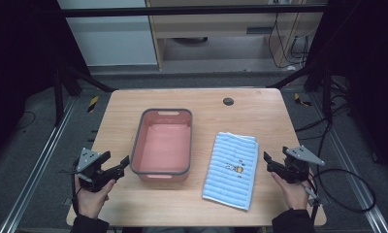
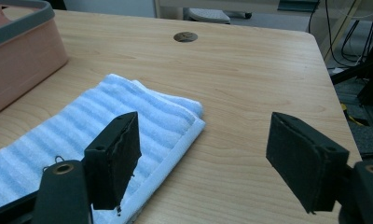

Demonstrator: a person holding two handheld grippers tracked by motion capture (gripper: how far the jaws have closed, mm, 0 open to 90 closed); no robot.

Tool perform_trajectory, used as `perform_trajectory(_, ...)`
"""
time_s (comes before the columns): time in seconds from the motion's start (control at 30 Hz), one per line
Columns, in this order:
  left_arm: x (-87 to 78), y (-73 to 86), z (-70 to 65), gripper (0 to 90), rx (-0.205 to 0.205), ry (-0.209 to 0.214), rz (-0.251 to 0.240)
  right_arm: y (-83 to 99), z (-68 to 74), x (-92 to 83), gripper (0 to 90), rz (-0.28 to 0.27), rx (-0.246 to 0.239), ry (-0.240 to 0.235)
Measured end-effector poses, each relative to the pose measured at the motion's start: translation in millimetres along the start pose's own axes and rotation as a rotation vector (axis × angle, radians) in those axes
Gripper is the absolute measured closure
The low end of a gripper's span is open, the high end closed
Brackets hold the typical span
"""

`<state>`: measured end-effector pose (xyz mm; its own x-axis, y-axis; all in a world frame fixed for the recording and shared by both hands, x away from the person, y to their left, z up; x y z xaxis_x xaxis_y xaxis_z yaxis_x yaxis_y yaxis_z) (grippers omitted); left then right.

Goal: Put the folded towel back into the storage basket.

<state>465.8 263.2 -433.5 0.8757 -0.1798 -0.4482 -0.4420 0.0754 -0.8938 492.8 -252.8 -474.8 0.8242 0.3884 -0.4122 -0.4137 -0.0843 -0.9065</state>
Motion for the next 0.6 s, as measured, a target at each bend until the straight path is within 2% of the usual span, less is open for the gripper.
perform_trajectory(0.03, 0.0, 0.0, 0.0, 24.6, 0.0, 0.0, 0.0, 0.0, 0.0, 0.0, 25.9, 0.0, 0.0, 0.0)
perform_trajectory(0.17, -2.1, -3.6, -17.3, 25.5, 0.027, 0.028, -0.014, -2.5, 1.6, -0.8, 25.9, -0.012, 0.005, -0.012)
perform_trajectory(0.33, -6.5, -10.3, -34.9, 27.1, 0.062, 0.039, -0.041, -6.7, 4.5, -0.9, 25.4, -0.021, 0.003, -0.021)
perform_trajectory(0.6, -10.4, -15.5, -60.4, 27.6, 0.099, 0.081, -0.048, -19.2, 5.0, -3.7, 25.1, -0.053, 0.009, -0.042)
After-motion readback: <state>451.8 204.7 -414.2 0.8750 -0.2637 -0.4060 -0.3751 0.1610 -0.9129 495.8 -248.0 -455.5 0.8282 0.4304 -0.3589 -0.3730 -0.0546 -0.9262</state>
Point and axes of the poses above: each handheld gripper's, and its own axes: x roughly forward along the jaws, y roughly out of its underside, z roughly to its left, the point moved 6 cm from there along x, roughly forward along the jaws, and after that the axes turned 9 degrees about -y, right-handed, at the moved point
